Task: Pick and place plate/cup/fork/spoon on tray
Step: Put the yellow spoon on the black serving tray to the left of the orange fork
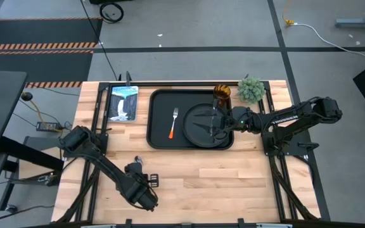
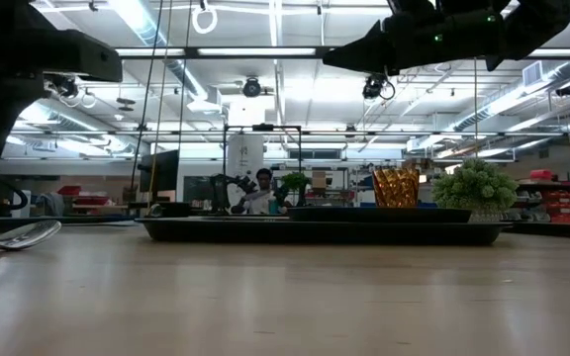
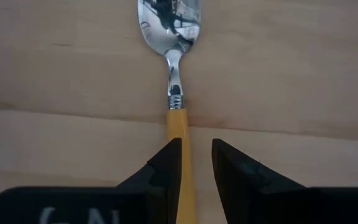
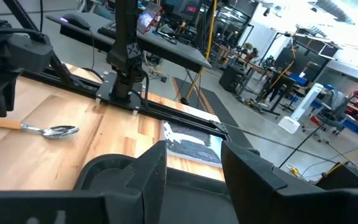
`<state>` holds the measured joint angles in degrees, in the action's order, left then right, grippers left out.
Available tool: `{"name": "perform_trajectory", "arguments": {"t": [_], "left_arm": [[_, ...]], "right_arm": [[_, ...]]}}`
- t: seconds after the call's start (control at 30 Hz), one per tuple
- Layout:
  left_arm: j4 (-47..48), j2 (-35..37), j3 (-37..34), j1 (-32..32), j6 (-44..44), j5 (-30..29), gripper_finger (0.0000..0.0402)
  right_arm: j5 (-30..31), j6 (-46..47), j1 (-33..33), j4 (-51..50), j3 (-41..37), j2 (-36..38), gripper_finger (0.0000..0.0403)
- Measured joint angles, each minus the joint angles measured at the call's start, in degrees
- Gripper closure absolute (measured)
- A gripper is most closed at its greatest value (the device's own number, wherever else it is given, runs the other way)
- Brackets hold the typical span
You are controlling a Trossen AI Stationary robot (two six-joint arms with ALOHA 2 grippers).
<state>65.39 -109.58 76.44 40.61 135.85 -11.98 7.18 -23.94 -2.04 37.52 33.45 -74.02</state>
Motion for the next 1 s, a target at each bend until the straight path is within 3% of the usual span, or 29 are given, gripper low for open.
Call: {"name": "perform_trajectory", "arguments": {"t": [0.43, 0.7, 1.0], "left_arm": [[-0.01, -2.21, -0.19, -0.37, 0.24, 1.62, 0.0305], [-12.9, -1.69, -8.44, -0.28, 0.32, 1.89, 0.0305], [-13.55, -1.73, -9.11, -0.34, -0.2, 1.93, 0.0307]], "right_arm": [[-1.97, -0.01, 0.0, 0.07, 0.0, 0.0, 0.0243], [-2.45, 0.03, 0.04, 0.13, 0.0, 0.0, 0.0243], [-2.45, 0.01, 0.04, 0.11, 0.0, 0.0, 0.0243]]}}
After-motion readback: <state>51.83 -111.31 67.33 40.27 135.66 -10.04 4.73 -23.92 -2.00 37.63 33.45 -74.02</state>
